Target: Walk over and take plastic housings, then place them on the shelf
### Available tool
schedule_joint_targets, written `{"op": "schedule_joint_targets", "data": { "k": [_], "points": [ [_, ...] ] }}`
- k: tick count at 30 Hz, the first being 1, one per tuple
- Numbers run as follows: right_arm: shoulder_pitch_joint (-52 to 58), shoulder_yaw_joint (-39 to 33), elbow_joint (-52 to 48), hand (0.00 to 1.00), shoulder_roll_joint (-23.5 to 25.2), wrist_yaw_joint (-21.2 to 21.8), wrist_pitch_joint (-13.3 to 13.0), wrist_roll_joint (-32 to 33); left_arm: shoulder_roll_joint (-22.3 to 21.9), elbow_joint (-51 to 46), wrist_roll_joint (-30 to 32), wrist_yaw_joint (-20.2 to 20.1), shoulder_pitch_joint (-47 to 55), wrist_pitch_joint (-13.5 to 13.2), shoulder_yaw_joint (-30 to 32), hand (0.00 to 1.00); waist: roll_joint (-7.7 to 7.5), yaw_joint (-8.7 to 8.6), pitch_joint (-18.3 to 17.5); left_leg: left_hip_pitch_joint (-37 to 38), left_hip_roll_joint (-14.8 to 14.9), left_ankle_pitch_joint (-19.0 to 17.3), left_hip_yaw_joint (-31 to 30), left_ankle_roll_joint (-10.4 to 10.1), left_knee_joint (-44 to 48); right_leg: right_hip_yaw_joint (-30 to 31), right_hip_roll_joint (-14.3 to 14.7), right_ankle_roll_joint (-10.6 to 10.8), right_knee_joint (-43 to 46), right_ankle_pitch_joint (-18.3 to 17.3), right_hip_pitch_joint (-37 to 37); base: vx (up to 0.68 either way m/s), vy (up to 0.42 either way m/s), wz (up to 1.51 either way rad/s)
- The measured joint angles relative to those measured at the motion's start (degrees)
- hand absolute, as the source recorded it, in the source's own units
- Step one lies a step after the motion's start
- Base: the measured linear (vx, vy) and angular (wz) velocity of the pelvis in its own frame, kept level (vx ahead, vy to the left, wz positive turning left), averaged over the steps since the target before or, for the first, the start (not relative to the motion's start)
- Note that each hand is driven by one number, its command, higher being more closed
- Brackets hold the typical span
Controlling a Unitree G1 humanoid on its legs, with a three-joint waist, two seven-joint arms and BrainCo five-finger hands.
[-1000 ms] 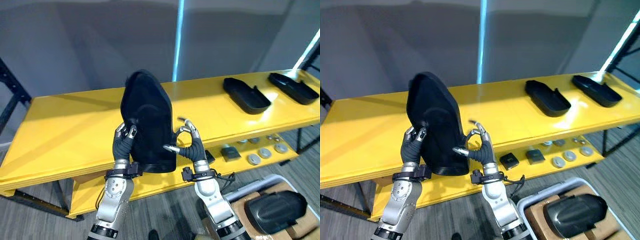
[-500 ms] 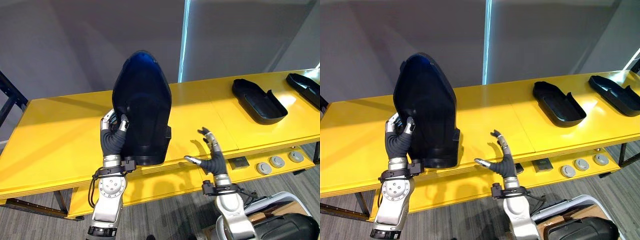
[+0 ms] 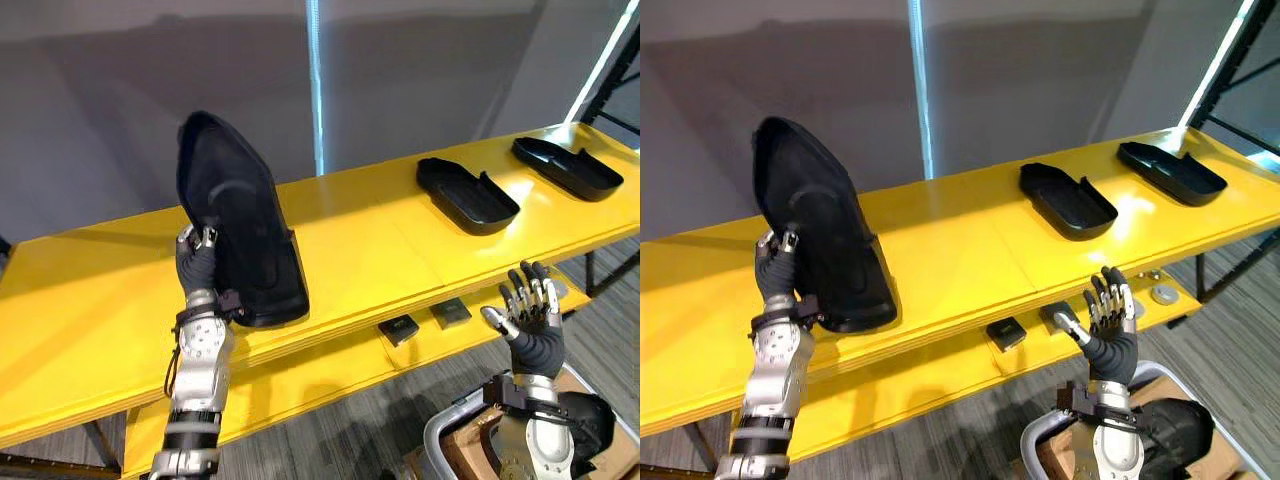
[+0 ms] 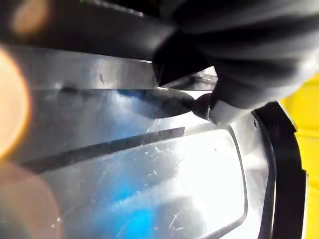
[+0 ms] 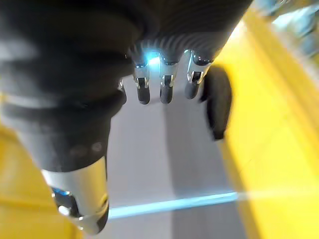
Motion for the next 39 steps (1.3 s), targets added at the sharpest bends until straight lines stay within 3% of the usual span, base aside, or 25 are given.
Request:
{"op": "schedule_joint_targets", "data": {
  "k": [4, 10, 15, 24, 25, 39],
  "points": [
    [2.3, 5.8, 2.2, 0.0, -0.3, 0.1, 1.2, -0.3, 2.4, 6.7, -8.4, -0.2, -9.0, 0.0, -2.7, 1.0, 0.29, -0.74, 0.1, -1.6, 0.3, 0.9, 0.4, -0.1, 0.3, 0.8, 0.5, -0.3, 0.0, 0.2, -2.0, 0.0, -0.005, -0.05],
    [2.7, 13.9, 3.7, 0.0, -3.5, 1.9, 2.6, -4.2, 7.4, 22.1, -12.9, -0.8, -21.9, 1.3, -9.3, 1.0, 1.16, -1.24, 2.7, -4.4, 1.0, 2.0, 0.7, -0.7, 0.3, 1.1, 1.1, -1.2, 0.1, 1.2, -5.1, -0.05, -0.007, -0.02],
    [4.0, 15.7, 3.7, 0.0, -4.7, 2.3, 3.3, -4.8, 8.7, 29.4, -12.8, -2.7, -27.3, 4.9, -11.6, 1.0, 1.1, -1.46, 6.6, -5.4, 1.0, 1.9, 0.9, -0.8, 0.1, 1.4, 1.1, -1.0, 0.5, 1.6, -6.3, -0.08, 0.005, -0.02],
    [3.8, 17.1, 4.0, 0.0, -4.4, 3.0, 3.4, -5.0, 11.3, 32.3, -10.3, -4.0, -30.6, 6.9, -11.6, 1.0, 0.56, -0.74, 10.0, -6.3, 0.9, 2.8, 0.6, -0.3, 0.3, 1.2, 1.0, -1.1, 1.3, 1.6, -7.4, 0.0, 0.002, 0.0],
    [3.8, 17.2, 4.0, 0.0, -4.2, 3.0, 3.4, -5.0, 11.3, 32.6, -10.3, -4.0, -30.6, 6.9, -11.6, 0.0, 0.54, -0.7, 10.2, -6.3, 0.9, 2.8, 0.6, -0.3, 0.3, 1.1, 1.0, -1.1, 1.3, 1.5, -7.4, 0.0, 0.0, 0.0],
    [3.8, 18.3, 4.1, 0.0, -3.6, 3.1, 3.6, -4.9, 11.3, 34.5, -9.2, -3.8, -31.9, 8.4, -11.8, 0.0, -0.02, -0.33, 11.9, -6.3, 0.7, 2.9, 0.2, -0.2, 0.3, 1.0, 0.7, -0.9, 2.2, 1.2, -7.8, 0.0, 0.002, 0.0]
  ]
}}
